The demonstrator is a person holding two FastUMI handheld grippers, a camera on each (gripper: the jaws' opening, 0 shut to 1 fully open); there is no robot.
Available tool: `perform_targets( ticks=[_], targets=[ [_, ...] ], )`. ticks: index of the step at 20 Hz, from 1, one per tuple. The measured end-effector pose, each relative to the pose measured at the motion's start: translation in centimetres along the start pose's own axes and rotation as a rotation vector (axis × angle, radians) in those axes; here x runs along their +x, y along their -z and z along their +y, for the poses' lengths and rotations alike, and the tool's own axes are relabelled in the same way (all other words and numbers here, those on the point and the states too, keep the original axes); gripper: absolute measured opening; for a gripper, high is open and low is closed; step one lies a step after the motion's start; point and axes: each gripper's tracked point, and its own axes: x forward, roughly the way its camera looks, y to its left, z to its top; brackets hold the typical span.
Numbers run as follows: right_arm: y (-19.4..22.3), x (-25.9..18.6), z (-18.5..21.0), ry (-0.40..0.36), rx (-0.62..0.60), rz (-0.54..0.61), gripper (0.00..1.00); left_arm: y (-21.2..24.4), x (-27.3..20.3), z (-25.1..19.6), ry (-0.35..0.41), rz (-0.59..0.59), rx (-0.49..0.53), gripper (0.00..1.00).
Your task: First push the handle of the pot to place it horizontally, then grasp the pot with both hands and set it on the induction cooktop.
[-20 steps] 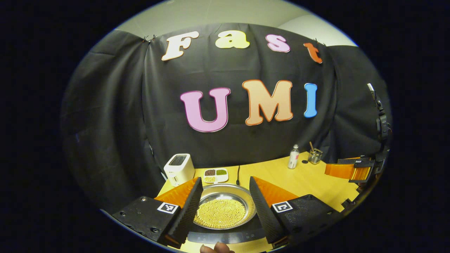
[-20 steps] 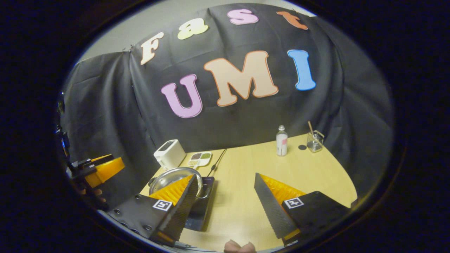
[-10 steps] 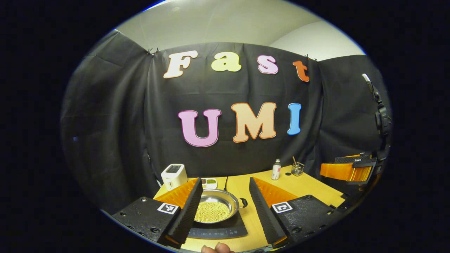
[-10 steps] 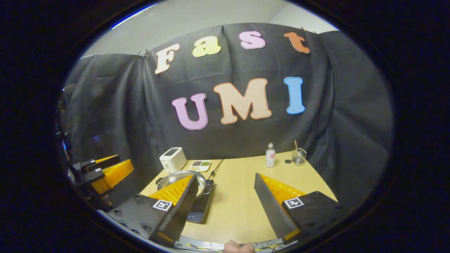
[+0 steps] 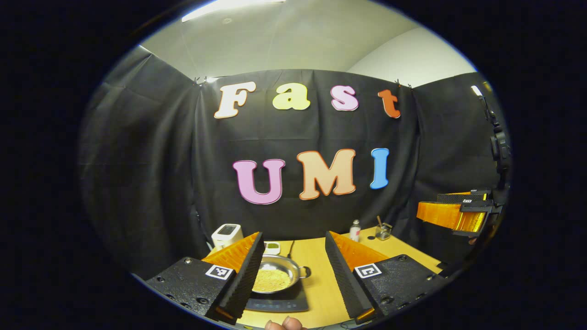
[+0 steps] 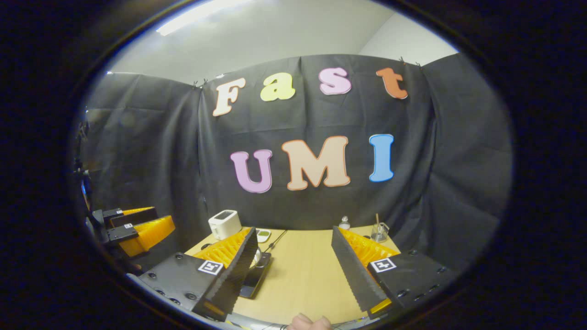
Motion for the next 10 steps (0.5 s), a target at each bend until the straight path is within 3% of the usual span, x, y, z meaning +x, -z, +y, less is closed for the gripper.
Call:
perform_targets(
  ticks=[4, 6, 9, 10],
  targets=[
    [-0.4, -1.3, -2.7, -0.011, 0.025, -0.005, 0.94, -1.7, 0.0, -2.6, -0.01, -0.024, 0.019, 0.81],
    [-0.7, -1.3, -3.9, -0.018, 0.027, -0.012, 0.99, -2.2, -0.2, -3.2, -0.022, -0.036, 0.036, 0.81],
    [-1.0, -1.5, -4.9, -0.03, 0.039, -0.017, 0.99, -2.5, -0.5, -4.0, -0.044, -0.04, 0.028, 0.86],
    [-1.0, -1.5, -5.1, -0.036, 0.04, -0.017, 0.94, -2.6, -0.5, -4.0, -0.056, -0.04, 0.024, 0.87]
  ],
)
